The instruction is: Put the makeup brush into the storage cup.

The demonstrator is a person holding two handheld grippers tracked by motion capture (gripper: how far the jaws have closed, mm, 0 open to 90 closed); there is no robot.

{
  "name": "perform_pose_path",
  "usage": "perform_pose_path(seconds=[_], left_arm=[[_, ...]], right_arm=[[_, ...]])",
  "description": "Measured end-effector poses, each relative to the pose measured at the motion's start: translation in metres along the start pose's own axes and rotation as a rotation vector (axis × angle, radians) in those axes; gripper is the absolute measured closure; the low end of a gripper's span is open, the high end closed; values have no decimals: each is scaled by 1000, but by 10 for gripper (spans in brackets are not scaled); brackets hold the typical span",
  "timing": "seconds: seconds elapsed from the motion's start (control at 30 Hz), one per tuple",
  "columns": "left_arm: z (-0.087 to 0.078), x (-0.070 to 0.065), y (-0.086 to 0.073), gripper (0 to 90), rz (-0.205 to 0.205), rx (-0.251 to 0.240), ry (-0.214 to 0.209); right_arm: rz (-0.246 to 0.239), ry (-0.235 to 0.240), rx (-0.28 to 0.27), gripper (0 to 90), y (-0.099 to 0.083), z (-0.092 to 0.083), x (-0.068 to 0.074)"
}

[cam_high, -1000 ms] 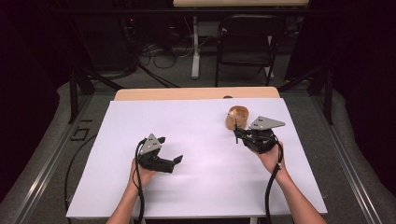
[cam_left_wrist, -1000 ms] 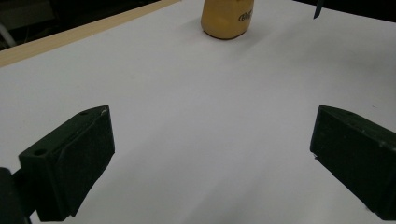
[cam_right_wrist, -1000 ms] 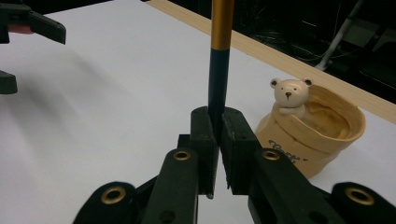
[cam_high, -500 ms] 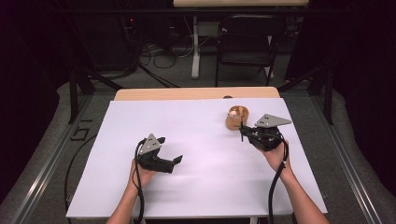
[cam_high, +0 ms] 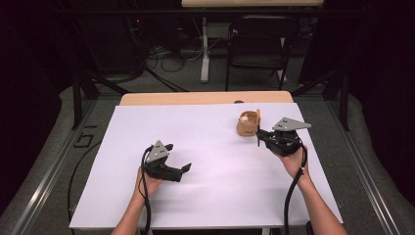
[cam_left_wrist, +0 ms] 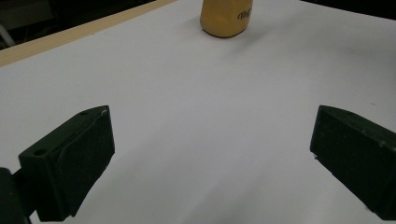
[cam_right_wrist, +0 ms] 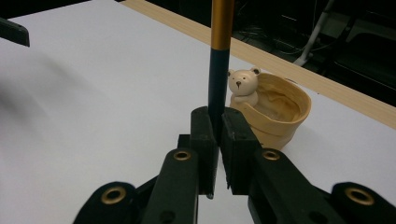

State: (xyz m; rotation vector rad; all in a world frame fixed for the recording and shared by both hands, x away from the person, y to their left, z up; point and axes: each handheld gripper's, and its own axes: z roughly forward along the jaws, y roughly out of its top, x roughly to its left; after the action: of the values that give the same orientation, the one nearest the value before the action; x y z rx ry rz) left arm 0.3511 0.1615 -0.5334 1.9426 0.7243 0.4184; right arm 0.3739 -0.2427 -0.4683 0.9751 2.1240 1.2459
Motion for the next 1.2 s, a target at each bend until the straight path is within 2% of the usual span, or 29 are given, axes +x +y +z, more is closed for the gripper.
perform_pose_path(seconds=[0.6, 1.2], left_arm=[[1, 0, 0, 0, -1, 0, -5], [0, 1, 0, 0, -4, -1, -11]], right_arm=[[18, -26, -4, 844, 1, -6, -11], [23, -36, 14, 844, 7, -8, -18]])
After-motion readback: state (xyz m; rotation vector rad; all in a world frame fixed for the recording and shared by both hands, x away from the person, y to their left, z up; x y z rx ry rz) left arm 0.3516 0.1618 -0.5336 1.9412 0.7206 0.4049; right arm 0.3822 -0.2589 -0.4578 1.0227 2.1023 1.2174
